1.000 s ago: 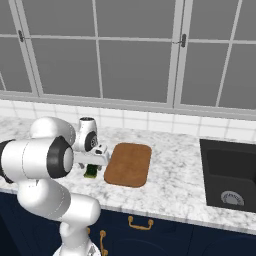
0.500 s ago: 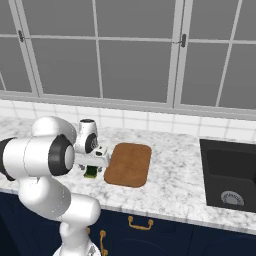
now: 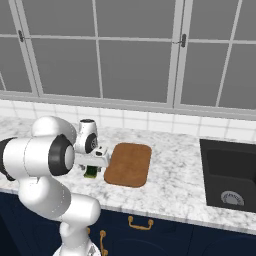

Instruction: Pick up the sponge from the counter and clean the cutting board by briefly scrubbing or pressing down on the cutting board. Once finished, release the sponge.

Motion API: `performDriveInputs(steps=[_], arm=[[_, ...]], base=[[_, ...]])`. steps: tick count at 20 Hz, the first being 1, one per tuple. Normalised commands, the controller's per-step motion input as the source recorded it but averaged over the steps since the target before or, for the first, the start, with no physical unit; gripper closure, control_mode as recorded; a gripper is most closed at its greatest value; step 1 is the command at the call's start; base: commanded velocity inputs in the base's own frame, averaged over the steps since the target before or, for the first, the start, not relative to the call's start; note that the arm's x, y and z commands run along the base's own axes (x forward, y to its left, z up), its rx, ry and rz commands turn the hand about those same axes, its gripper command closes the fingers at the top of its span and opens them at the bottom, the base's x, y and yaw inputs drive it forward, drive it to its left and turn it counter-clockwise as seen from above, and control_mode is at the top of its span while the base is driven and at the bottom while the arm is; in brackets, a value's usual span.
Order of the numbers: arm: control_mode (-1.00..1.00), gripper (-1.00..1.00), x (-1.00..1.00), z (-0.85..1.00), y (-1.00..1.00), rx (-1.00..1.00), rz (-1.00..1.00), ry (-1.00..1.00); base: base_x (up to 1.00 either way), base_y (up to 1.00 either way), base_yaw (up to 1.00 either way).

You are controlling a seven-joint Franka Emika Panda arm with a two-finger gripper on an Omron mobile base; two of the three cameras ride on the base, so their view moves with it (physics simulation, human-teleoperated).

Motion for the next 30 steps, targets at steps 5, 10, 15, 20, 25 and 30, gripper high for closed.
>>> performDriveInputs(steps=[5, 10, 15, 20, 25, 30], arm=[[-1.0, 1.0, 0.0, 0.0, 0.0, 0.0, 0.0, 0.0], [-1.0, 1.0, 0.02, 0.08, 0.0, 0.0, 0.0, 0.0], [-1.0, 1.0, 0.34, 0.58, -0.32, 0.0, 0.0, 0.03], [-1.0, 1.0, 0.48, 0.48, -0.34, 0.0, 0.0, 0.03], [-1.0, 1.0, 0.55, 0.03, -0.35, 0.0, 0.0, 0.03], [-1.0, 1.0, 0.3, -0.09, -0.32, 0.0, 0.0, 0.0]], base=[[0.0, 0.0, 0.0], [0.0, 0.0, 0.0], [0.0, 0.0, 0.0], [0.0, 0.0, 0.0], [0.0, 0.0, 0.0], [0.0, 0.0, 0.0]])
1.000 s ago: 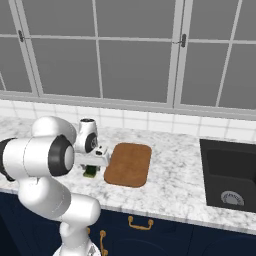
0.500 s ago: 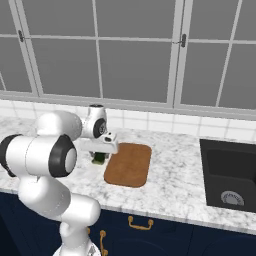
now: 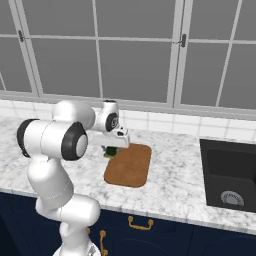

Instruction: Pick up the sponge from the counter and clean the cutting board by briefly scrubbing or pressing down on the cutting board. Once finished, release the sponge.

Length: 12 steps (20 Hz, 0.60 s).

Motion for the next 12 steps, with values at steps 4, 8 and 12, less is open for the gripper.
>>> performDriveInputs(steps=[4, 8, 12], arm=[[-1.0, 1.0, 0.33, -0.01, -0.25, 0.0, 0.0, -0.01], [-1.0, 1.0, 0.36, -0.09, -0.04, 0.0, 0.0, 0.0], [-1.0, 1.0, 0.19, -0.22, 0.0, 0.0, 0.0, 0.0]], base=[[0.0, 0.0, 0.0], [0.0, 0.0, 0.0], [0.0, 0.0, 0.0]])
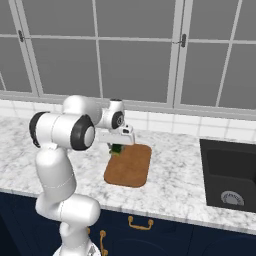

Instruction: Pick up the sponge from the counter and clean the cutting board by briefly scrubbing or pressing down on the cutting board. Once finished, release the sponge.

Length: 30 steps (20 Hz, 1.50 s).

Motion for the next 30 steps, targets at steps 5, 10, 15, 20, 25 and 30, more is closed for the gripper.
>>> performDriveInputs(steps=[5, 10, 15, 20, 25, 30], arm=[[-1.0, 1.0, 0.02, -0.32, 0.0, 0.0, 0.0, -0.01], [-1.0, 1.0, 0.0, -0.34, 0.0, 0.0, 0.0, -0.07], [-1.0, 1.0, 0.0, -0.23, 0.0, 0.0, 0.0, -0.02], [-1.0, 1.0, -0.01, -0.13, 0.0, 0.0, 0.0, 0.0], [-1.0, 1.0, -0.12, -0.12, 0.0, 0.0, 0.0, 0.0], [-1.0, 1.0, -0.26, -0.07, 0.0, 0.0, 0.0, -0.02]], base=[[0.0, 0.0, 0.0], [0.0, 0.0, 0.0], [0.0, 0.0, 0.0], [0.0, 0.0, 0.0], [0.0, 0.0, 0.0], [0.0, 0.0, 0.0]])
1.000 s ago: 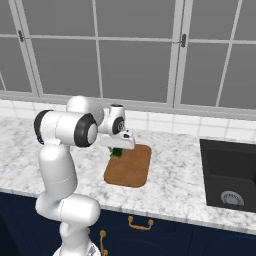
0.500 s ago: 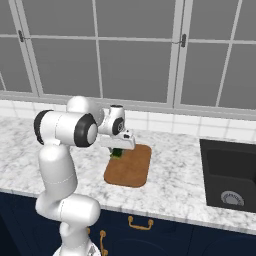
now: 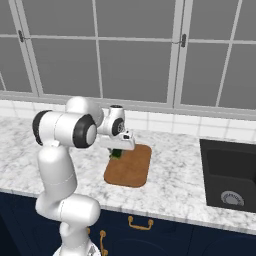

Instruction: Pick up the sponge from the counter and clean the cutting board by briefly scrubbing or pressing down on the cutting board. Once finished, release the sponge.

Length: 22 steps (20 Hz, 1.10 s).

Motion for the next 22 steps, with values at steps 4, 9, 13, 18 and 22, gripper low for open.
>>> performDriveInputs(steps=[4, 9, 13, 18, 22], arm=[[-1.0, 1.0, -0.39, -0.02, 0.0, 0.0, 0.0, -0.05], [-1.0, 1.0, -0.4, -0.02, 0.0, 0.0, 0.0, -0.06], [-1.0, 1.0, -0.39, 0.0, 0.0, 0.0, 0.0, -0.02], [-1.0, 1.0, -0.36, 0.0, -0.02, 0.0, 0.0, 0.0], [-1.0, 1.0, -0.37, 0.0, -0.03, 0.0, 0.0, 0.0]], base=[[0.0, 0.0, 0.0], [0.0, 0.0, 0.0], [0.0, 0.0, 0.0], [0.0, 0.0, 0.0], [0.0, 0.0, 0.0]])
